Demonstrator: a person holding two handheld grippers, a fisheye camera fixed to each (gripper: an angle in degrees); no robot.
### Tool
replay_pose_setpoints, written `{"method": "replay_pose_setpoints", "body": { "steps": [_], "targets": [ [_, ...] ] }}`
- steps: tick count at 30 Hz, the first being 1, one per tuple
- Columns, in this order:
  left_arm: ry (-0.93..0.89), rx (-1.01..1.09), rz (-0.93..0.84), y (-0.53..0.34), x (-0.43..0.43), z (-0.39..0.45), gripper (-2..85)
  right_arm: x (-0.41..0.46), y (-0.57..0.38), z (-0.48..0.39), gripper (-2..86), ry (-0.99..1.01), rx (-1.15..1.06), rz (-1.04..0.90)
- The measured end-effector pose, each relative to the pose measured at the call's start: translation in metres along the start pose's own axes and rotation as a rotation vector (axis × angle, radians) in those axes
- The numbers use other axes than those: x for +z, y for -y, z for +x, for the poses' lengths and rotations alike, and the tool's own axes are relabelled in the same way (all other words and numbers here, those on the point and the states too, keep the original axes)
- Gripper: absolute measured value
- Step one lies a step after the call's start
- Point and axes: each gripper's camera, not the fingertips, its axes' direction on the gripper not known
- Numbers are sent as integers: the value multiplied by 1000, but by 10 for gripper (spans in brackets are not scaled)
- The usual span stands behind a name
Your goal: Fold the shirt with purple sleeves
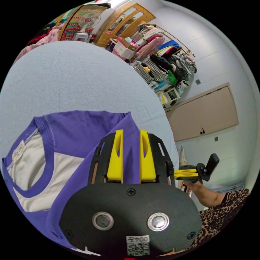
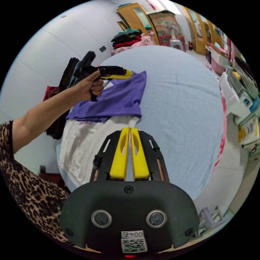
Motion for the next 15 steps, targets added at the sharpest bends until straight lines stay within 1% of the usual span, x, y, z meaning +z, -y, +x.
{"method": "replay_pose_setpoints", "body": {
  "steps": [2,5,10,15],
  "targets": [
    [10,21,6,0,6,11,82,0,10,3,71,-13,-77,2],
    [27,50,7,0,12,24,80,8,20,2,101,-65,-140,-14],
    [59,28,13,-3,12,34,70,21,25,0,93,-88,-204,-34],
    [86,6,16,-17,7,38,38,35,19,-8,40,-123,-244,-82]
  ]
}}
